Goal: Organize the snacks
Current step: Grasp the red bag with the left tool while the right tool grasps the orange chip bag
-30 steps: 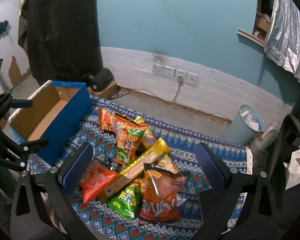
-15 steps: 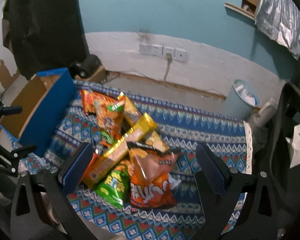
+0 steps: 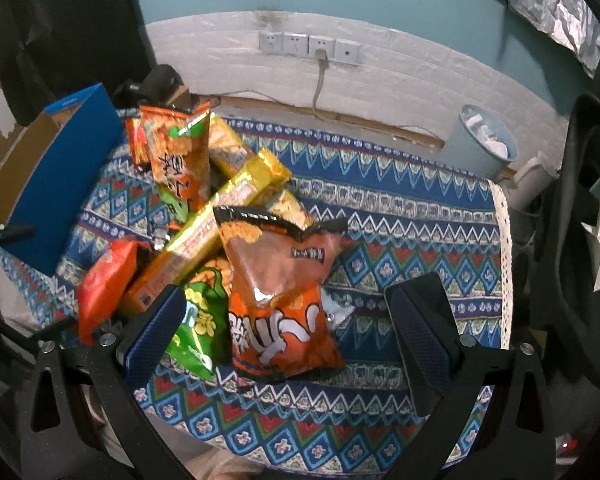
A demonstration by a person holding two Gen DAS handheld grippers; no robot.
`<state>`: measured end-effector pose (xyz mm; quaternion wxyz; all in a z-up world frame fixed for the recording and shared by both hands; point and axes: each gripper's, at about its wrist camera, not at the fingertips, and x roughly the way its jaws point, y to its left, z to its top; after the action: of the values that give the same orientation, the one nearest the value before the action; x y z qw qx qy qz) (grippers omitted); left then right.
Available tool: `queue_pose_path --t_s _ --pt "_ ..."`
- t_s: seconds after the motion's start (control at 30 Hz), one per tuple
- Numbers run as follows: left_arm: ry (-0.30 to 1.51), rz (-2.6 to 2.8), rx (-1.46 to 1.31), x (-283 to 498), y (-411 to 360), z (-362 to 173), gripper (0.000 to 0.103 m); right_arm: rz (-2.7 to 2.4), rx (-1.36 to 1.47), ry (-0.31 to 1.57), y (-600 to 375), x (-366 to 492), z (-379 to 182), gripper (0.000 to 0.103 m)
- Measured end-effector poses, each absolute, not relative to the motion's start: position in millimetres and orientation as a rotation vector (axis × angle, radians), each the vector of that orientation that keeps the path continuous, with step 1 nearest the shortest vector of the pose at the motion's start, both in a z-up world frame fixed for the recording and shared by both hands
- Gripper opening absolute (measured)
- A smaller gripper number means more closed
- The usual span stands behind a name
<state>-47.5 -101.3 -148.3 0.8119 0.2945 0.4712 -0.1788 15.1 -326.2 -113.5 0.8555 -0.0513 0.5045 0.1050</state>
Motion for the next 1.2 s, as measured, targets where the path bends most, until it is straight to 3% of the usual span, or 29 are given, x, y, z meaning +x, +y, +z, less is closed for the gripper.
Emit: queue_pose_path --t_s 1.0,1.2 --pt "1.076 -0.391 0.304 44.6 -124.1 -166.4 0.102 0.237 -0.047 1.225 -333.4 57.9 -205.5 0.100" --pt "1.095 -0.412 0.279 58.6 -127.3 -173.7 0.100 0.277 -0.016 1.244 -335.0 64.6 -218.2 0.089"
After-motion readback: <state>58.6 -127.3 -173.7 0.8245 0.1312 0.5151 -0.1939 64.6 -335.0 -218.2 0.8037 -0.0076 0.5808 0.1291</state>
